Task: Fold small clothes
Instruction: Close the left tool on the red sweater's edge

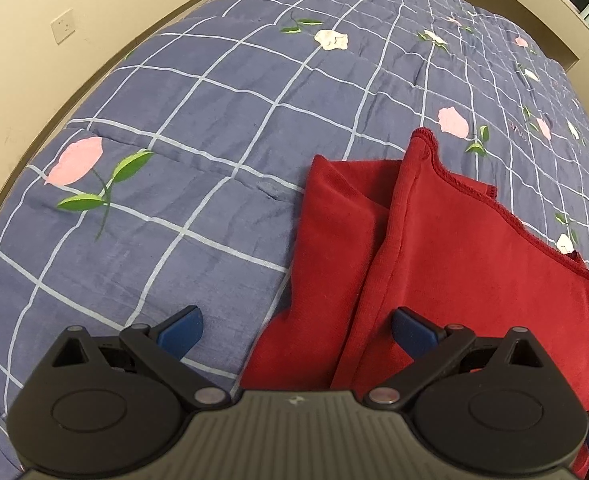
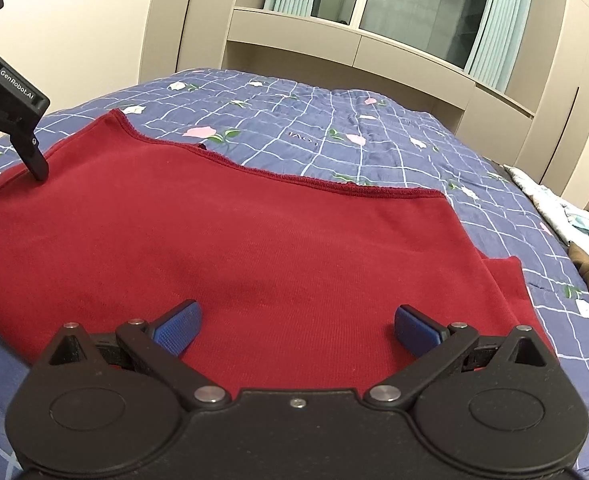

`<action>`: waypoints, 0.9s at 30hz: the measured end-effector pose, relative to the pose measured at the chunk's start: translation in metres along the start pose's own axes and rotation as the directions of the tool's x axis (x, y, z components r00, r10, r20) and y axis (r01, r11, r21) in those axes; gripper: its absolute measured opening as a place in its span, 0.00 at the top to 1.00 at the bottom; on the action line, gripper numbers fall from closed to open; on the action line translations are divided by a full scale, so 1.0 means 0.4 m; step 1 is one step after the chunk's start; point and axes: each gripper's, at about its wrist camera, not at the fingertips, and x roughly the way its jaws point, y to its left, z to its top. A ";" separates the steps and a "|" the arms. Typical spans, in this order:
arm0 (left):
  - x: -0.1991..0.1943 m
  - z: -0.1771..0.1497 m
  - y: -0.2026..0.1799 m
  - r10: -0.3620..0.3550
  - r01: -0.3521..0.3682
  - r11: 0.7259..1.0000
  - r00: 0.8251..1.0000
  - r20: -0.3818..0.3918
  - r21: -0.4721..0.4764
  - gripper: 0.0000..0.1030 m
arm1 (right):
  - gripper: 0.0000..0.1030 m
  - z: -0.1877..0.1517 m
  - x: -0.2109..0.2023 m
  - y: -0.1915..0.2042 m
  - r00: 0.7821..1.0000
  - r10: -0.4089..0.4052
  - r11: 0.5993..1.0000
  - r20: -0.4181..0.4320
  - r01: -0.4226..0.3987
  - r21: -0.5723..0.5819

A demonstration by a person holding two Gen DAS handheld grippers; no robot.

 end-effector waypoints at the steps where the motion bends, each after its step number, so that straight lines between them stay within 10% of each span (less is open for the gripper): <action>1: 0.000 0.000 0.000 0.001 -0.001 1.000 1.000 -0.001 0.000 0.01 | 0.01 -0.001 0.000 -0.002 1.000 0.003 1.000 0.000 -0.003 0.004; 20: -0.006 0.005 -0.016 -0.015 0.016 1.000 0.998 -0.054 0.004 0.20 | 0.01 -0.005 -0.001 -0.003 1.000 0.002 1.000 0.007 -0.002 0.003; 27: -0.017 0.004 -0.032 -0.021 0.021 1.000 0.998 -0.057 0.013 0.41 | 0.01 -0.008 -0.001 -0.004 1.000 0.005 1.000 0.014 -0.005 0.008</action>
